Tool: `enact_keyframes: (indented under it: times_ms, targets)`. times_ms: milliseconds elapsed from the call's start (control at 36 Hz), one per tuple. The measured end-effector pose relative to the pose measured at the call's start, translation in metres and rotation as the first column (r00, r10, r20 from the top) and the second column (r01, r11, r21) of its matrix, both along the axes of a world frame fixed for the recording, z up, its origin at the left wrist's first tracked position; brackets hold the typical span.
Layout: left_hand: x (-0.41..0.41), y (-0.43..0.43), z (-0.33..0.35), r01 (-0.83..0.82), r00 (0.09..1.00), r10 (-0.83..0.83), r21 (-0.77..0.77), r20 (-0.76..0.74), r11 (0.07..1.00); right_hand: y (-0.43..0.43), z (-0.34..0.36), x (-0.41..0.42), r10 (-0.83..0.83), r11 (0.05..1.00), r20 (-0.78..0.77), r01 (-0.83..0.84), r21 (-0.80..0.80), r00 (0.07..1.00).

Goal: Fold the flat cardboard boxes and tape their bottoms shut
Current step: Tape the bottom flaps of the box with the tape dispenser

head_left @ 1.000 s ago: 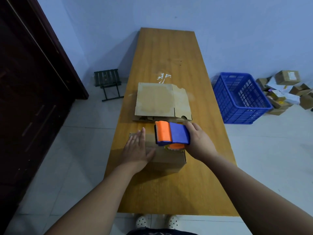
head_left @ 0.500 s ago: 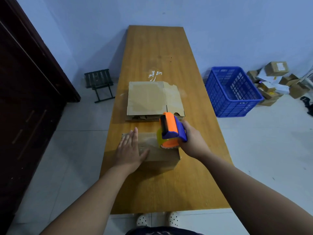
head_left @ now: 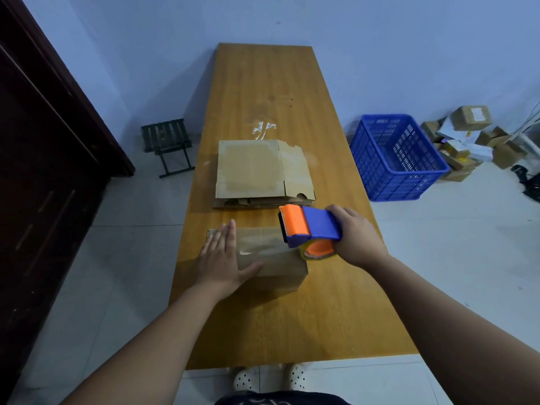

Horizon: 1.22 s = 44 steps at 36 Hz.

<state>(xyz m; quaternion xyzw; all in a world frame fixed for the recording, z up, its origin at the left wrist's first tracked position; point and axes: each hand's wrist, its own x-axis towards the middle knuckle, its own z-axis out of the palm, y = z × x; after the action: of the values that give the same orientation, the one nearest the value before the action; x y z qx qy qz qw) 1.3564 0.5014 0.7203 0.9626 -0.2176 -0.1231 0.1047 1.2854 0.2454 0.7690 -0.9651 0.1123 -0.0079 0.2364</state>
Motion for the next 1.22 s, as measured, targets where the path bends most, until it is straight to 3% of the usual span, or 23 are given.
enact_keyframes:
  times_ms: [389,861,1222]
  targets:
    - [0.001,-0.002,0.002,-0.001,1.0,0.001,0.021,-0.008,1.0,-0.011,-0.003,-0.004,0.032,0.997,-0.028,-0.034,-0.073,0.999]
    - [0.002,0.0,-0.002,0.023,0.999,-0.021,0.084,-0.025,0.996,-0.013,-0.043,-0.017,-0.095,0.985,-0.061,0.103,0.141,0.994]
    - [0.001,-0.002,0.003,0.023,0.999,-0.02,0.099,-0.029,0.995,-0.014,-0.066,-0.017,-0.118,0.974,-0.064,0.128,0.189,0.991]
